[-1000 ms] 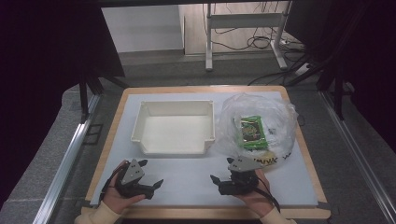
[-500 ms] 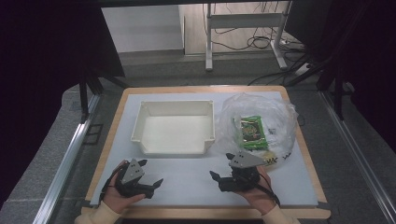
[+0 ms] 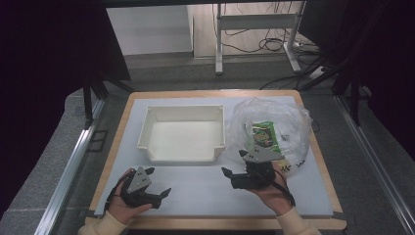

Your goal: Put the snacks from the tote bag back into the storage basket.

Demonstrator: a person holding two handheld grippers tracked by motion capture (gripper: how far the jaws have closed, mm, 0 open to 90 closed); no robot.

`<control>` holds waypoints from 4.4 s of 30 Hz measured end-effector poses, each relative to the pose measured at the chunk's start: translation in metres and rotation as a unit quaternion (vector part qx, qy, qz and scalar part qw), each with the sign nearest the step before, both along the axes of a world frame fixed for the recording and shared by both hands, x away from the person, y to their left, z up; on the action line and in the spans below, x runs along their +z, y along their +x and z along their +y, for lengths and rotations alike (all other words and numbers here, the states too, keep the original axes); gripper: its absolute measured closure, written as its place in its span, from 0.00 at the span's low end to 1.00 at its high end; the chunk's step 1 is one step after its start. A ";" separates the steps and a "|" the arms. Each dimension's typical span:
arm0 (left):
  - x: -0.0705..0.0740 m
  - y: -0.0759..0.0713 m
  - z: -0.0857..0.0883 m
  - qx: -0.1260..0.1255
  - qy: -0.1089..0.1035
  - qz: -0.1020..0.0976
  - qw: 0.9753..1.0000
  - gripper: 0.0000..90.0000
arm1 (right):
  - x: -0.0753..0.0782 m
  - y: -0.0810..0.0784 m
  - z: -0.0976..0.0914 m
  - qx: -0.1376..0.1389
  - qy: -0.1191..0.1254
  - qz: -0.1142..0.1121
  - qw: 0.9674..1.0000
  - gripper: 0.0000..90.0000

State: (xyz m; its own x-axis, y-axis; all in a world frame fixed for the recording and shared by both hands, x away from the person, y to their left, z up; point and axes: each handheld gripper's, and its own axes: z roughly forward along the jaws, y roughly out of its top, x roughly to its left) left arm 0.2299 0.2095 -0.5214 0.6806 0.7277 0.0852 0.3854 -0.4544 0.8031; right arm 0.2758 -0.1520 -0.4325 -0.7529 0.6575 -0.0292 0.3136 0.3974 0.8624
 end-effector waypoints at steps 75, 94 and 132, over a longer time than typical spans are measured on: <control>-0.001 0.001 0.003 -0.002 0.005 0.003 1.000 0.11 | 0.014 0.117 -0.079 -0.125 0.020 0.027 0.992 0.27; 0.000 0.001 0.004 -0.003 0.002 0.002 1.000 0.11 | 0.005 0.156 -0.099 -0.148 0.000 0.094 0.985 0.33; 0.000 0.001 0.006 -0.002 -0.001 0.002 1.000 0.11 | -0.038 0.189 -0.120 -0.184 -0.041 0.194 0.963 0.43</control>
State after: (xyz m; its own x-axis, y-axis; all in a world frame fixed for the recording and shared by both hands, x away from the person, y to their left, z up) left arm 0.2311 0.2157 -0.5214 0.6843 0.7246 0.0816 0.3865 -0.4554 0.8020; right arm 0.4645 -0.2717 -0.4702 -0.4336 0.8894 0.1444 0.7382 0.2588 0.6230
